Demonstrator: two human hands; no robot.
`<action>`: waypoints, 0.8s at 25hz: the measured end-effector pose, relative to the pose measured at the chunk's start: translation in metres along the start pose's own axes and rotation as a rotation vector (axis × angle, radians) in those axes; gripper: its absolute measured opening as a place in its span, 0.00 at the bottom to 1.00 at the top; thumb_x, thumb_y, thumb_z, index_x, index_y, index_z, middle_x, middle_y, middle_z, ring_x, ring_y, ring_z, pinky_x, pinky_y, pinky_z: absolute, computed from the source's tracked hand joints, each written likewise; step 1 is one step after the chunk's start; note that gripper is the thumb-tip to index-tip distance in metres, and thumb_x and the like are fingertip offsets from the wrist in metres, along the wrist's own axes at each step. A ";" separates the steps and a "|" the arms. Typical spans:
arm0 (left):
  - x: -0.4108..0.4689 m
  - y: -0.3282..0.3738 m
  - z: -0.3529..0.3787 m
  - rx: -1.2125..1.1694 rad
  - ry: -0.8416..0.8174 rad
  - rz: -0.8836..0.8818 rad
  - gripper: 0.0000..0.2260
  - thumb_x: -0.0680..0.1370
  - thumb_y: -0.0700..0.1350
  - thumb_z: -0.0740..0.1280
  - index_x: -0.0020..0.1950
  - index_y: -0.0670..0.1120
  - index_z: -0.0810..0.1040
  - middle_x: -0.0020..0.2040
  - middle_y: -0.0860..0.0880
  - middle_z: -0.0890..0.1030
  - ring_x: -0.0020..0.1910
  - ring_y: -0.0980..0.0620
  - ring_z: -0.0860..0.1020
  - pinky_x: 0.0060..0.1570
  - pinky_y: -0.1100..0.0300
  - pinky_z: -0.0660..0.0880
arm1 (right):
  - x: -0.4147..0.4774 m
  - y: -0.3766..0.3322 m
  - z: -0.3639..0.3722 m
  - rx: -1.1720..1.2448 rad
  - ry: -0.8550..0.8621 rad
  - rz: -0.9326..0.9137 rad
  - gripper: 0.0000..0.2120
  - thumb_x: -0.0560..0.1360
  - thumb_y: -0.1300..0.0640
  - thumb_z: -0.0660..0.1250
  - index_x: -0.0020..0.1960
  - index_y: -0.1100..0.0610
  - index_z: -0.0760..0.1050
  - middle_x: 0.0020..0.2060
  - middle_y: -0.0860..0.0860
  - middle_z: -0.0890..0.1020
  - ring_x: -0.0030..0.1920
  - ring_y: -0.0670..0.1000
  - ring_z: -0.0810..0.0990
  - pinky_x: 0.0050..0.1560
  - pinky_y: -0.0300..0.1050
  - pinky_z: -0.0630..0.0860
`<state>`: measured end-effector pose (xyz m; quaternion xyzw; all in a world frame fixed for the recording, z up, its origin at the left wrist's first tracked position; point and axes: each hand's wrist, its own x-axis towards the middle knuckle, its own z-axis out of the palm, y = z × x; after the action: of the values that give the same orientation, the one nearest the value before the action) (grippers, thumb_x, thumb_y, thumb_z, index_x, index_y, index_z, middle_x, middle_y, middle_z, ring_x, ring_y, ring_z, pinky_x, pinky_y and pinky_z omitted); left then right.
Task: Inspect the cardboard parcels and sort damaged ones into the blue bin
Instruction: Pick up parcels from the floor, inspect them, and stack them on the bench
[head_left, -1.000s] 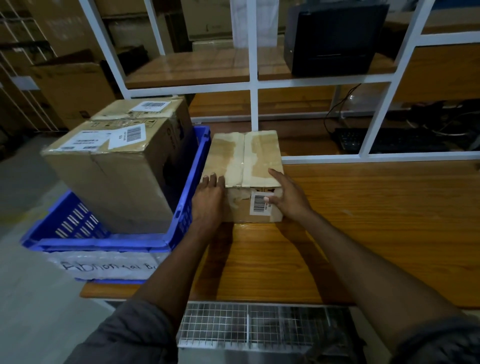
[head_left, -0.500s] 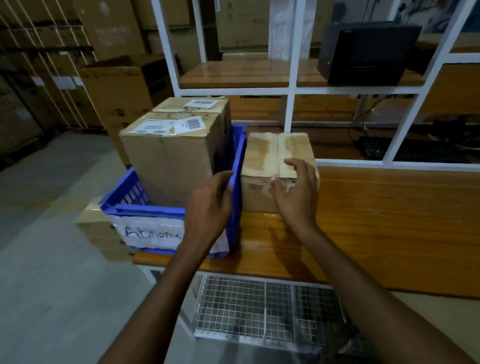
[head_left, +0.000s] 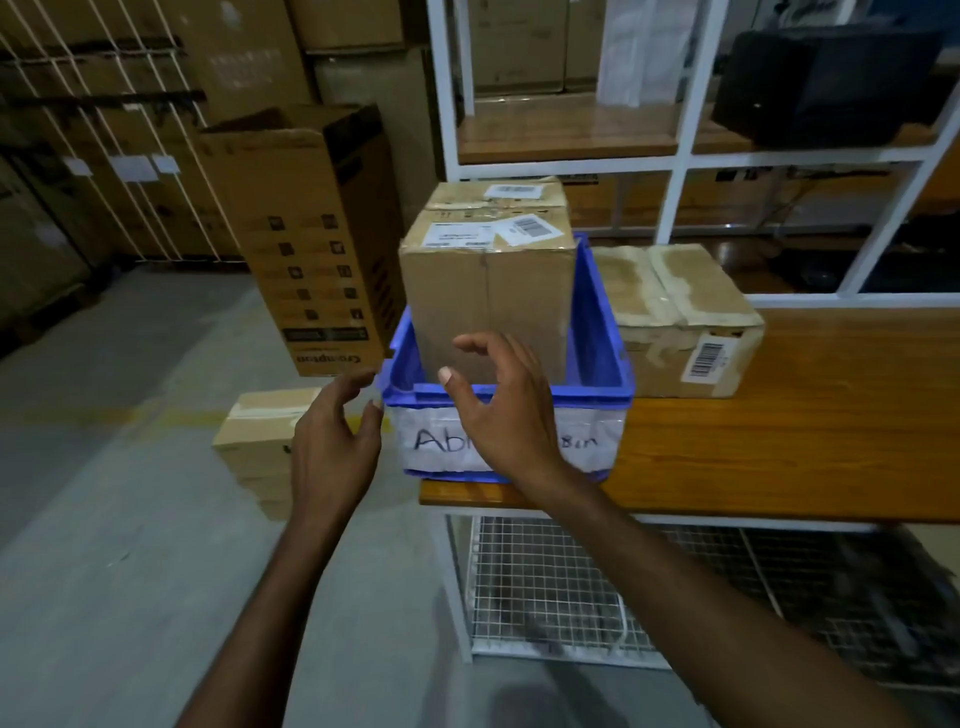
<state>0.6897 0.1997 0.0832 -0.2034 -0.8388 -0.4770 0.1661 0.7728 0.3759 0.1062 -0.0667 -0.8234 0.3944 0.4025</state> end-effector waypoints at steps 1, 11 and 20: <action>0.008 -0.011 -0.007 0.000 0.015 -0.013 0.14 0.82 0.43 0.70 0.68 0.49 0.81 0.64 0.49 0.84 0.65 0.48 0.81 0.62 0.45 0.79 | 0.003 -0.007 0.014 0.018 -0.007 -0.006 0.12 0.80 0.50 0.72 0.62 0.50 0.78 0.57 0.44 0.80 0.60 0.46 0.76 0.59 0.46 0.76; 0.075 -0.141 -0.079 -0.018 0.168 -0.253 0.13 0.81 0.45 0.71 0.65 0.53 0.81 0.61 0.56 0.84 0.61 0.56 0.81 0.55 0.57 0.77 | 0.036 -0.047 0.206 0.300 -0.225 0.059 0.17 0.78 0.61 0.70 0.65 0.51 0.75 0.61 0.46 0.79 0.63 0.44 0.78 0.61 0.50 0.78; 0.199 -0.321 -0.116 -0.160 0.181 -0.507 0.12 0.81 0.43 0.72 0.65 0.50 0.81 0.59 0.53 0.84 0.58 0.53 0.83 0.51 0.66 0.76 | 0.092 -0.003 0.440 0.164 -0.247 0.350 0.23 0.76 0.70 0.61 0.67 0.51 0.73 0.64 0.47 0.79 0.66 0.50 0.76 0.65 0.47 0.73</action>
<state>0.3674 -0.0126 -0.0008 0.0439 -0.8043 -0.5843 0.0989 0.3972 0.1510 0.0043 -0.1269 -0.8073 0.5292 0.2283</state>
